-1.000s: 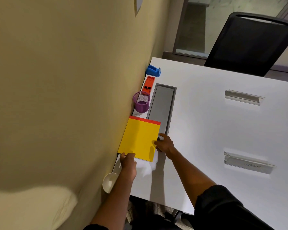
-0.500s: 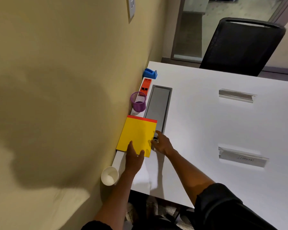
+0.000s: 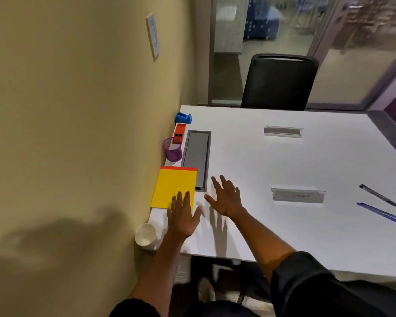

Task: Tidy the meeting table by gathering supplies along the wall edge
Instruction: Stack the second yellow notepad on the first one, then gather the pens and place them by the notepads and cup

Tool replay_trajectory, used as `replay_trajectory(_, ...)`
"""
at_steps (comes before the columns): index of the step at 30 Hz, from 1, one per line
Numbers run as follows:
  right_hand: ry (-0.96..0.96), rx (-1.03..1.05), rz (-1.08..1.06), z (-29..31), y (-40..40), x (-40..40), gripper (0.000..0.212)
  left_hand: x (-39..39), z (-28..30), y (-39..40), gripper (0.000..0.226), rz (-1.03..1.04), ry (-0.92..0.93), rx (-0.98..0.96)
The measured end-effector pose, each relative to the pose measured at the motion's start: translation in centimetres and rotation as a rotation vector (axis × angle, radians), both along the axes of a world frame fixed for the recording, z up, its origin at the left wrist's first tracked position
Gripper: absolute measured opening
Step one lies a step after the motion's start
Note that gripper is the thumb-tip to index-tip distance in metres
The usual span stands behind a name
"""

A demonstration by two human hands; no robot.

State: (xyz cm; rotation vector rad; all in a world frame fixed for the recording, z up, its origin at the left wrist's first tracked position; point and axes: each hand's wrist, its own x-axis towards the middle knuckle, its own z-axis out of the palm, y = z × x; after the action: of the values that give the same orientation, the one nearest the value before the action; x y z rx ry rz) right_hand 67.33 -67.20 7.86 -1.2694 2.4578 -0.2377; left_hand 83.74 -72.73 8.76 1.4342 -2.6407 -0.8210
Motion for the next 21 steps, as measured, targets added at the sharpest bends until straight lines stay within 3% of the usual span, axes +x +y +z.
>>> replay_trajectory(11, 0.086, -0.045, -0.164, 4.3, 12.0, 2.1, 0.080, 1.4, 3.9, 9.0, 0.071, -0.171, 0.007, -0.013)
replay_trajectory(21, 0.154, -0.032, -0.390, 6.9, 25.8, -1.4, 0.082, -4.2, 6.3, 19.3, 0.071, -0.428, 0.043, -0.012)
